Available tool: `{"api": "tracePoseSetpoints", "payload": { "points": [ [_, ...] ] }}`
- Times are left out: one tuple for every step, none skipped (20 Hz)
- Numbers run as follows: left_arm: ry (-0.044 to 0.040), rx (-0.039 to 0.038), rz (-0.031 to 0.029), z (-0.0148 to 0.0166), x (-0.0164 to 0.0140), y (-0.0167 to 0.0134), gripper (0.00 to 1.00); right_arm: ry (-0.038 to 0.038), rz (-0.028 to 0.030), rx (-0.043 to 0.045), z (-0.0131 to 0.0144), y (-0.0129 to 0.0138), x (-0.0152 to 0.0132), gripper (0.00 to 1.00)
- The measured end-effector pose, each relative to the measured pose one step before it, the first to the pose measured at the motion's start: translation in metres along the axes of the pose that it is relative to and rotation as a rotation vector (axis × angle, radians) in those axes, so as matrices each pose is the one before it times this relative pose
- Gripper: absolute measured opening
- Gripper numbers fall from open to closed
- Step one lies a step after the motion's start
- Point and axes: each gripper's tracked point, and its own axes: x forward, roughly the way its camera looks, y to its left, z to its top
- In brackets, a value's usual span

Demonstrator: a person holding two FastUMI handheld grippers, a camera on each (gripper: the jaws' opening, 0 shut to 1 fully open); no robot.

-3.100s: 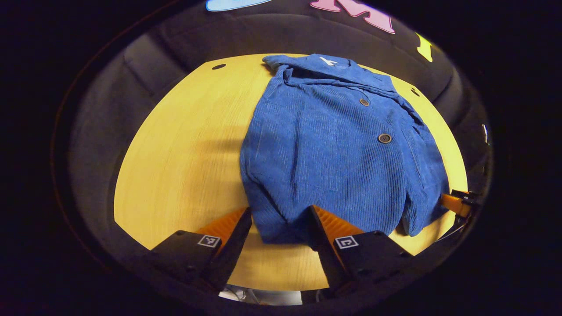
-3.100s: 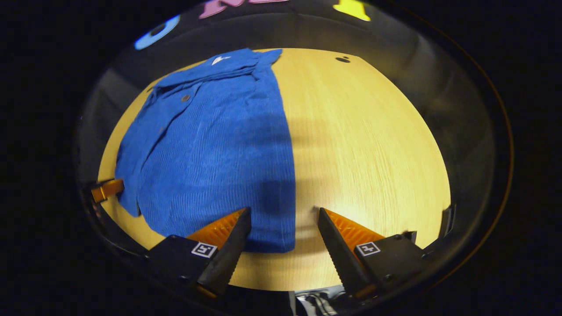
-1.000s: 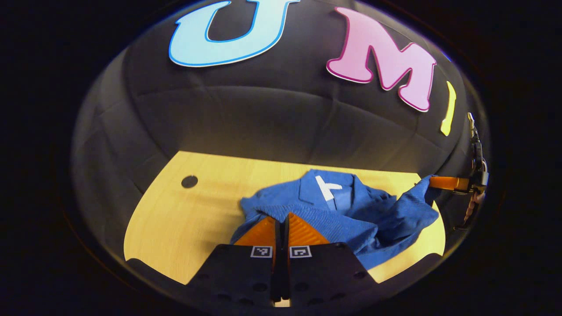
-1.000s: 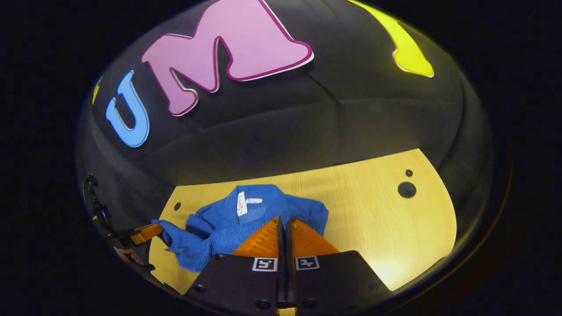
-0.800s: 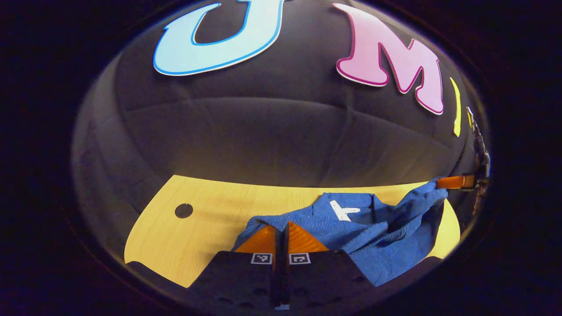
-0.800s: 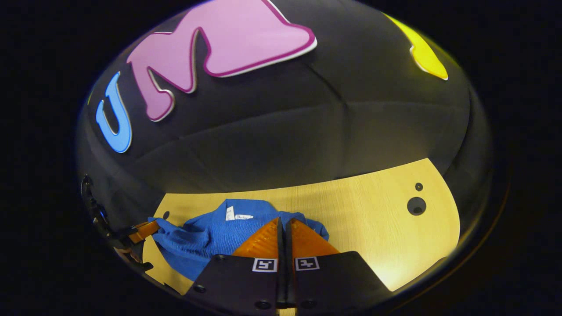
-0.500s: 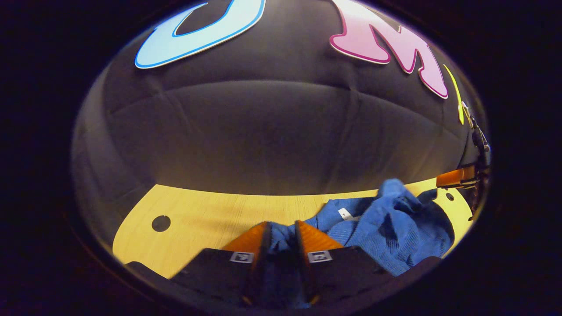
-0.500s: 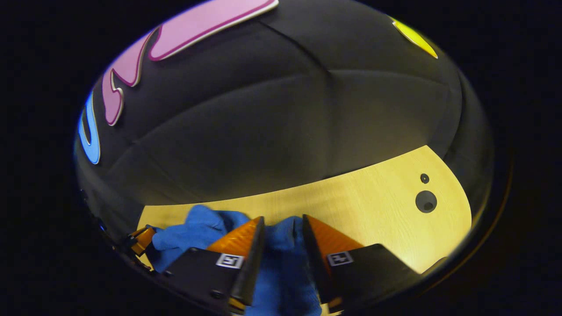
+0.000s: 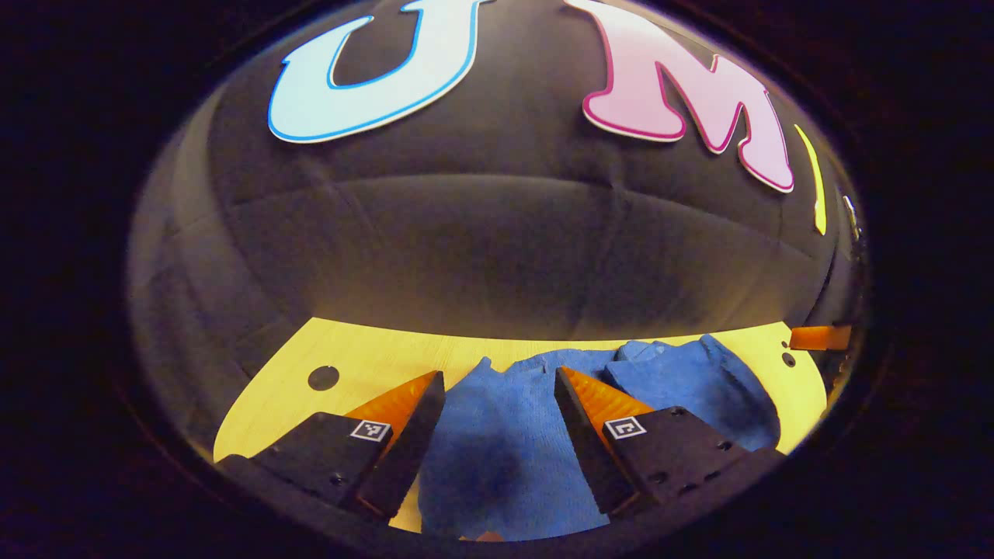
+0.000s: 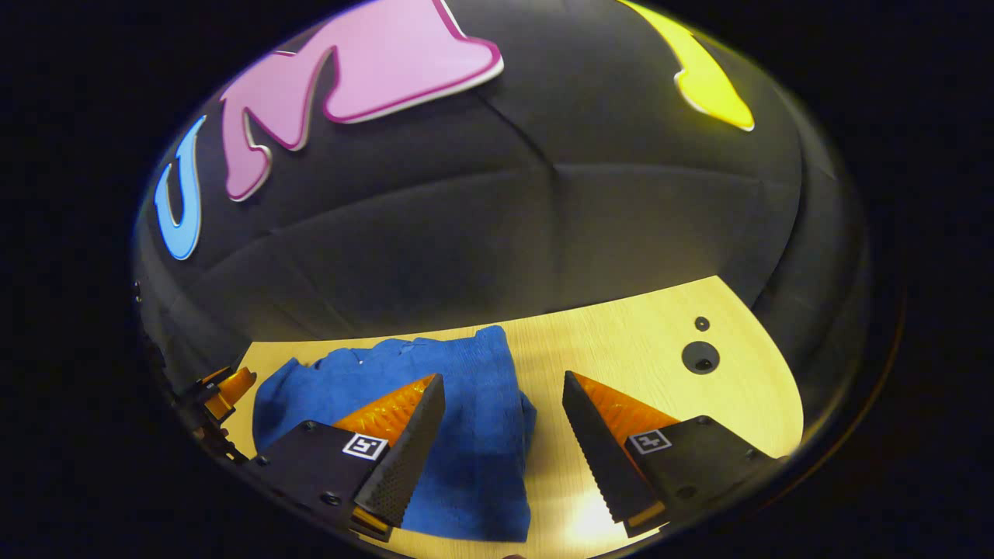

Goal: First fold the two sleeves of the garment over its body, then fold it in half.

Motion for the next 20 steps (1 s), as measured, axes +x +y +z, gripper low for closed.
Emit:
{"api": "tracePoseSetpoints", "payload": {
  "points": [
    [-0.02272, -0.01172, -0.00092, 0.00418, -0.02099, -0.00068, 0.83, -0.00978, 0.01436, -0.00246, -0.00358, 0.00562, -0.02186, 0.97],
    [-0.0247, -0.01243, -0.00108, 0.00435, -0.02213, -0.00034, 0.83, -0.00551, 0.01795, 0.00869, -0.00378, 0.00913, -0.02031, 0.97],
    [-0.02388, -0.01681, -0.00016, 0.00406, -0.02506, -0.00058, 0.83, -0.00694, 0.02355, 0.01055, -0.00408, 0.01079, -0.0213, 0.97],
    [-0.02847, -0.01833, -0.00188, 0.00507, -0.02547, -0.00031, 0.83, -0.01481, 0.01985, 0.00424, -0.0031, 0.00955, -0.0216, 0.97],
    [-0.02377, -0.01387, -0.01139, 0.00679, -0.0276, -0.00235, 0.83, -0.02043, 0.00765, -0.00853, -0.00086, 0.00664, -0.0214, 0.97],
    [-0.02176, -0.00366, -0.01094, 0.00602, -0.02853, -0.00032, 0.82, -0.02152, -0.00071, -0.01611, -0.00088, 0.00525, -0.02337, 0.97],
    [-0.01693, 0.00412, -0.00561, 0.00429, -0.0284, 0.0017, 0.82, -0.02882, -0.00102, -0.01985, 0.00139, 0.00536, -0.02173, 0.97],
    [-0.01644, 0.006, -0.00163, 0.0038, -0.02992, 0.00352, 0.83, -0.03358, 0.00057, -0.01529, 0.00458, 0.00605, -0.02187, 0.97],
    [-0.02766, -0.00289, 0.00652, 0.00499, -0.02972, 0.00449, 0.83, -0.03409, 0.00449, -0.01175, 0.00447, 0.00909, -0.02263, 0.98],
    [-0.0546, -0.0052, -0.00589, 0.01, -0.02741, 0.00263, 0.82, -0.04233, 0.00511, -0.01214, 0.00631, 0.00721, -0.02197, 0.98],
    [-0.02748, -0.00075, -0.01194, 0.00661, -0.02881, -0.00011, 0.81, -0.03668, 0.00517, -0.01376, 0.00705, 0.00716, -0.02141, 0.98],
    [-0.01623, -0.00275, 0.00154, 0.0054, -0.02849, 0.00529, 0.8, -0.03374, 0.00915, -0.01081, 0.00667, 0.0078, -0.02368, 0.97],
    [-0.00277, -0.00454, -0.0007, -0.0023, -0.02605, 0.00113, 0.8, -0.02468, 0.00968, -0.0048, 0.00473, 0.00809, -0.02038, 0.97],
    [0.00481, 0.008, -0.01451, -0.00127, -0.02035, -0.00164, 0.8, -0.01622, 0.02379, 0.00044, 0.00227, 0.01081, -0.01889, 0.98],
    [0.00336, 0.01517, -0.01051, -0.00183, -0.01629, -0.00137, 0.8, 0.00493, 0.02102, -0.00307, -0.00329, 0.01114, -0.01585, 0.97],
    [-0.00336, 0.02222, -0.00442, -0.00077, -0.01839, 0.00071, 0.8, 0.02142, 0.00929, 0.00358, -0.00765, 0.00779, -0.02271, 0.96],
    [-0.02314, 0.01216, 0.00238, 0.00272, -0.01373, 0.0016, 0.8, -0.00069, 0.01156, 0.00268, -0.00351, 0.00782, -0.01981, 0.96],
    [-0.0154, 0.0016, -0.0186, 0.0032, -0.01101, -0.00485, 0.8, -0.01666, 0.00083, 0.00065, 0.00112, 0.00472, -0.01446, 0.97],
    [-0.0237, -0.01599, -0.00988, 0.0035, -0.0195, -0.00483, 0.8, -0.0144, -0.00044, -0.00066, -0.00129, 0.00361, -0.01283, 0.97],
    [-0.02192, -0.00622, -0.00134, 0.0016, -0.01037, -0.00025, 0.8, -0.01522, -0.01258, -0.00605, -0.00214, 0.0002, -0.0126, 0.97]
  ]
}}
